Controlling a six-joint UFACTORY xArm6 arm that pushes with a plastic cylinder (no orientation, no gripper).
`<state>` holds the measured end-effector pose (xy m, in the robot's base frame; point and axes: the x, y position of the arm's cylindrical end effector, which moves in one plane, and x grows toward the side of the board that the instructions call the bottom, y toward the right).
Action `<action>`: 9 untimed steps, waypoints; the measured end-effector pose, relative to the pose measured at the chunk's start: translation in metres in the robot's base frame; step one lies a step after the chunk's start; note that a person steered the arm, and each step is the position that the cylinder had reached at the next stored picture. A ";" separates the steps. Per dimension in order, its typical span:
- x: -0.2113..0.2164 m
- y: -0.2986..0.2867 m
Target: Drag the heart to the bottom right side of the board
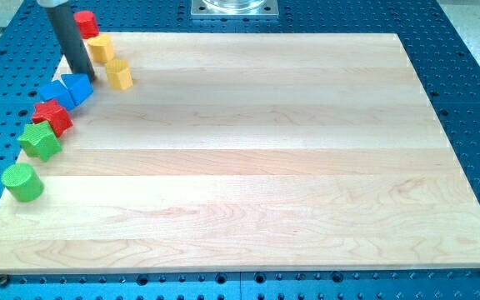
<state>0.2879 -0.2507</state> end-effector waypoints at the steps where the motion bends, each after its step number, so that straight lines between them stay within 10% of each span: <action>1: -0.027 -0.019; 4: -0.042 0.188; 6: -0.076 0.140; 7: -0.086 0.208; 9: 0.036 0.389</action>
<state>0.3237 0.1385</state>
